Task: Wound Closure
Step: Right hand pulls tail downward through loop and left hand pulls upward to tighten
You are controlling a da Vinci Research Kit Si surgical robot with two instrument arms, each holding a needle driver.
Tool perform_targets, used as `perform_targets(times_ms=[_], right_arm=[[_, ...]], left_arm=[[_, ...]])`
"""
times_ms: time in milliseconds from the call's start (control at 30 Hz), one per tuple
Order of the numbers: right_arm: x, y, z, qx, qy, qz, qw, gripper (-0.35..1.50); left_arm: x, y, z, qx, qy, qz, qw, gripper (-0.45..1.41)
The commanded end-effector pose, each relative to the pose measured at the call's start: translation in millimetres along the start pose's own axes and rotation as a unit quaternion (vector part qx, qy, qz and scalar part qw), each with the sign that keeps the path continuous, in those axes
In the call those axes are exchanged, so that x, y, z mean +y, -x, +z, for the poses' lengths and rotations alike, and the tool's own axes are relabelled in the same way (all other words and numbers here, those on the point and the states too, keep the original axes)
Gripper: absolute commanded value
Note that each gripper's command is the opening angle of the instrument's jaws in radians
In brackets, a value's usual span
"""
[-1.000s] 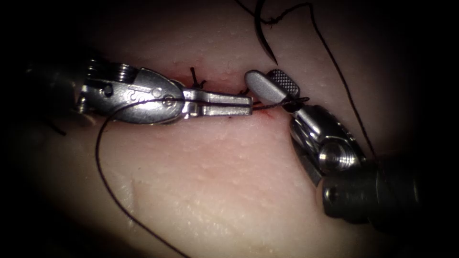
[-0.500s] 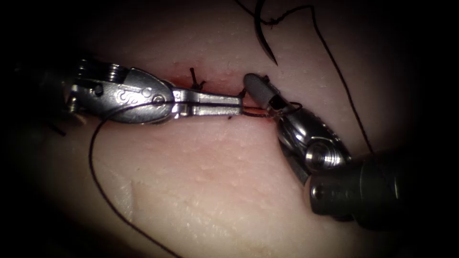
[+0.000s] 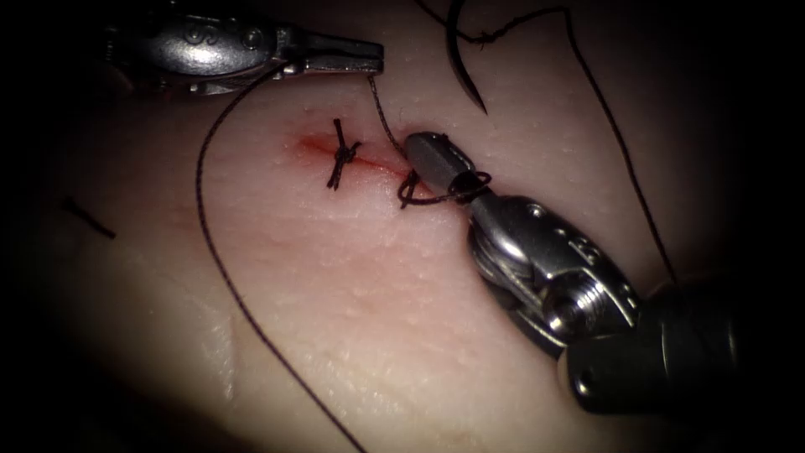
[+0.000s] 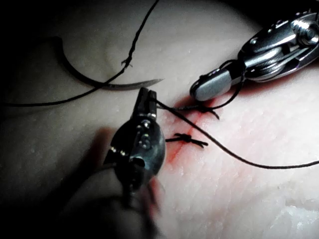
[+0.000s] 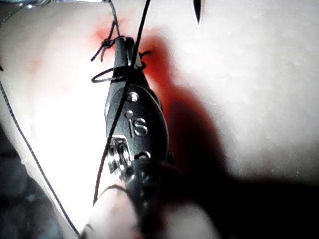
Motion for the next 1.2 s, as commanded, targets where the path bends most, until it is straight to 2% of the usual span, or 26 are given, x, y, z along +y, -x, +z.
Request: perform_targets(times_ms=[33, 267, 433, 567, 767, 1033, 1200], right_arm=[[-0.2, 1.6, 0.0, 0.000, -0.001, -0.001, 1.000, -0.35], [0.4, 3.4, 0.1, 0.003, -0.006, -0.008, 1.000, -0.35], [0.2, 4.2, -0.6, -0.003, -0.010, -0.012, 1.000, -0.35], [0.0, 4.2, -0.9, -0.005, -0.010, -0.012, 1.000, -0.35], [-0.1, 4.3, -1.6, -0.006, -0.012, -0.012, 1.000, -0.35], [-0.7, 5.5, -4.1, -0.011, -0.023, -0.025, 0.999, -0.35], [-1.3, 6.5, -5.1, -0.013, -0.027, -0.028, 0.999, -0.35]], left_arm=[[-0.9, 0.9, 0.9, -0.002, -0.001, -0.001, 1.000, -0.45], [-7.5, 0.5, 1.8, -0.007, -0.015, -0.020, 1.000, -0.45], [-12.1, 0.5, 1.3, -0.026, -0.052, -0.014, 0.998, -0.45], [-13.4, 0.7, 0.8, -0.017, -0.082, -0.009, 0.996, -0.45], [-14.7, 1.1, 0.5, -0.032, -0.119, 0.012, 0.992, -0.45], [-18.1, 1.0, -0.2, -0.040, -0.179, 0.029, 0.983, -0.45], [-19.8, 1.6, -0.5, -0.047, -0.201, 0.031, 0.978, -0.45]])
